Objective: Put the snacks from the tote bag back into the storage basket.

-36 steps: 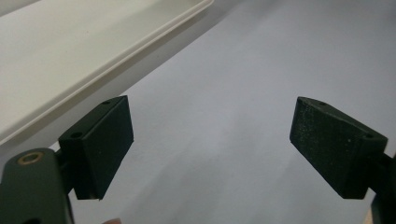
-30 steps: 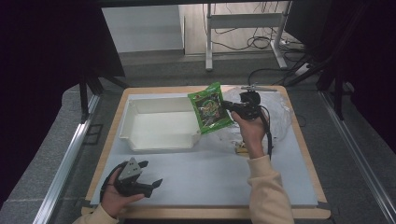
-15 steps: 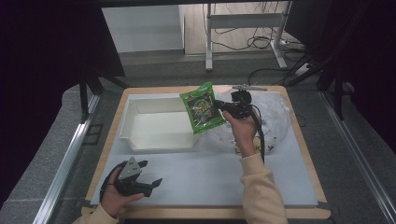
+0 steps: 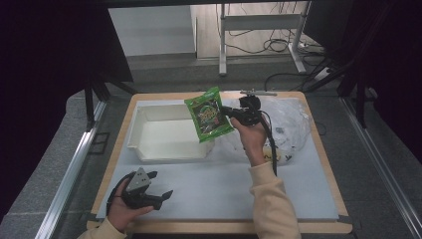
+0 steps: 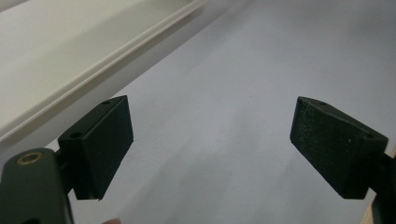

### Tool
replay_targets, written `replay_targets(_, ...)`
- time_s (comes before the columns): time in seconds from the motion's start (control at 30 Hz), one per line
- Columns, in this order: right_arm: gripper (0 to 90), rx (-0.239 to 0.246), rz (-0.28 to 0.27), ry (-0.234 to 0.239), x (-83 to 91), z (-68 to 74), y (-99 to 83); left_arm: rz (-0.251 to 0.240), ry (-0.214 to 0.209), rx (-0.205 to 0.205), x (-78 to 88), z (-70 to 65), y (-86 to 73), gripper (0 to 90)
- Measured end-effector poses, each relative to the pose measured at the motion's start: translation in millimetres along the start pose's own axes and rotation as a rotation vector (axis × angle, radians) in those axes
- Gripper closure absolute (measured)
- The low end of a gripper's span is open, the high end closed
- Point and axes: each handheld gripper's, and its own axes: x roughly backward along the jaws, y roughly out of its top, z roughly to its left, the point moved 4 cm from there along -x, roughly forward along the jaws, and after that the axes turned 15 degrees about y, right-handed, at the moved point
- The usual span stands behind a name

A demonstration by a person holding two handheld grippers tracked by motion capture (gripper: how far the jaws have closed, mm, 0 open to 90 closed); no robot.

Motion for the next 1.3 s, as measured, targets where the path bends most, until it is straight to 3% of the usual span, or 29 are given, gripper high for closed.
replay_targets(0.7, 89.8, -0.010, 0.018, 0.035, -33.8, 10.7, -4.7, -0.003, 0.001, 0.009, 0.7, 1.7, 0.2, 13.4)
replay_targets(1.3, 89.8, -0.010, 0.027, 0.052, -51.3, 18.3, -4.8, -0.005, 0.000, 0.013, 0.7, 1.2, 0.2, 13.4)
